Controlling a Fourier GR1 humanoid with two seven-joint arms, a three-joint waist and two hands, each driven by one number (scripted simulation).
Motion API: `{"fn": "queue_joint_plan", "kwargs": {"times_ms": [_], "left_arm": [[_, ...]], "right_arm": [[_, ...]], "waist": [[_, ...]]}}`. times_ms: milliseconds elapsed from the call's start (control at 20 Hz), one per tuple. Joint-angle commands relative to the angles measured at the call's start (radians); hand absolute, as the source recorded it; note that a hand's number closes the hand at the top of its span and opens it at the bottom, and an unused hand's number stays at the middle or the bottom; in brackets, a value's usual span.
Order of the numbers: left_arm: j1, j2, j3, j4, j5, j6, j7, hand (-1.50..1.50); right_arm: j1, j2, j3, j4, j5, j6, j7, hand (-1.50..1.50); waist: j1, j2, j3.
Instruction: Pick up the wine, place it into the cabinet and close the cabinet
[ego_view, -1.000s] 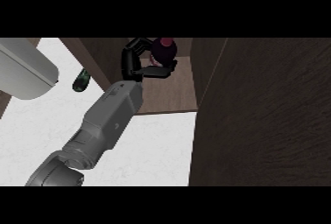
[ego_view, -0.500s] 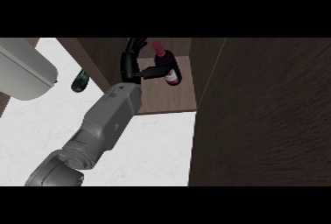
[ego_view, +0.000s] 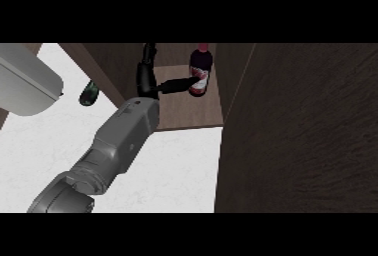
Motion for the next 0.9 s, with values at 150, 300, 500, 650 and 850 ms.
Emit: {"fn": "queue_joint_plan", "kwargs": {"times_ms": [150, 300, 500, 650, 850], "left_arm": [[0.037, -0.007, 0.031, -0.013, 0.015, -0.001, -0.050, -1.50], [0.060, 0.016, 0.027, -0.012, 0.004, -0.045, -0.066, -1.50], [0.052, -0.007, 0.024, -0.013, 0.004, -0.019, -0.096, -1.50], [0.073, 0.000, 0.028, -0.020, -0.006, -0.085, -0.120, -1.50], [0.048, -0.008, 0.017, -0.015, -0.008, -0.099, -0.103, -1.50]], "right_arm": [[-0.001, 0.004, 0.007, -0.005, -0.021, 0.005, -0.013, -1.50], [-0.011, 0.014, 0.017, -0.007, -0.004, -0.012, -0.017, -1.50], [-0.023, -0.006, -0.034, 0.006, -0.070, 0.012, -0.013, -1.50], [0.036, 0.014, 0.027, -0.018, -0.025, 0.014, -0.047, -1.50], [-0.042, 0.015, 0.043, 0.007, 0.000, -0.027, 0.012, -1.50]], "waist": [[0.008, 0.005, -0.003], [0.013, 0.003, -0.003], [-0.004, 0.005, -0.003], [-0.003, 0.008, -0.003], [-0.002, 0.004, -0.004]]}}
